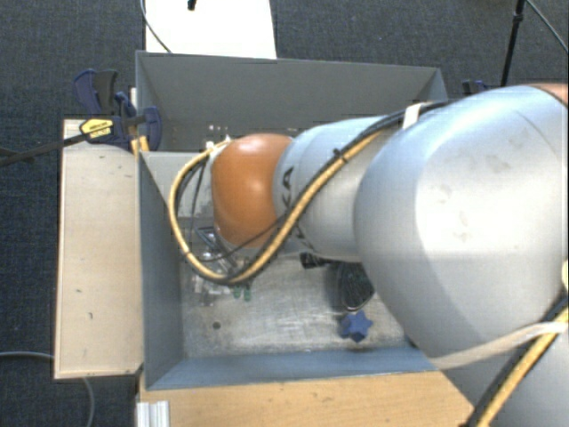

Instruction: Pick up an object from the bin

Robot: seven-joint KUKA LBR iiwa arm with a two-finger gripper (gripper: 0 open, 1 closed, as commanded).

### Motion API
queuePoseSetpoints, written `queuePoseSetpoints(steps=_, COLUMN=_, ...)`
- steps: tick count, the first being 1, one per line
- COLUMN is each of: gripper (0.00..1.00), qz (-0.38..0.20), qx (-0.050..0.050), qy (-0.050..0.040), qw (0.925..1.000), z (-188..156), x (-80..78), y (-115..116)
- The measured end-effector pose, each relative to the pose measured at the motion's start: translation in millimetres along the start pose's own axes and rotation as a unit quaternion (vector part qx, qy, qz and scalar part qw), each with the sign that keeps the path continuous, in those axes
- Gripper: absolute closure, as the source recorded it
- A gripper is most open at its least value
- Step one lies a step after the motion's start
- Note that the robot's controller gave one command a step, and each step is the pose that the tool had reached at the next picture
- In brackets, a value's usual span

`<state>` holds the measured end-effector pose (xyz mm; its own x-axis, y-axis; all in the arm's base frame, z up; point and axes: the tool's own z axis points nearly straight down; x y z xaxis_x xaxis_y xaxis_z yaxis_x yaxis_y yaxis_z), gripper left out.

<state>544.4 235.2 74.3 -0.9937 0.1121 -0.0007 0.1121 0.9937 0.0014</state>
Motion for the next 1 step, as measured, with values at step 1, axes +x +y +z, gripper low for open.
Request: queuePoseSetpoints(steps=1, gripper=1.00, qz=0.019, qx=-0.002, qy=-0.0037, qw=0.9998, z=-158.9, x=25.5, y=-1.5)
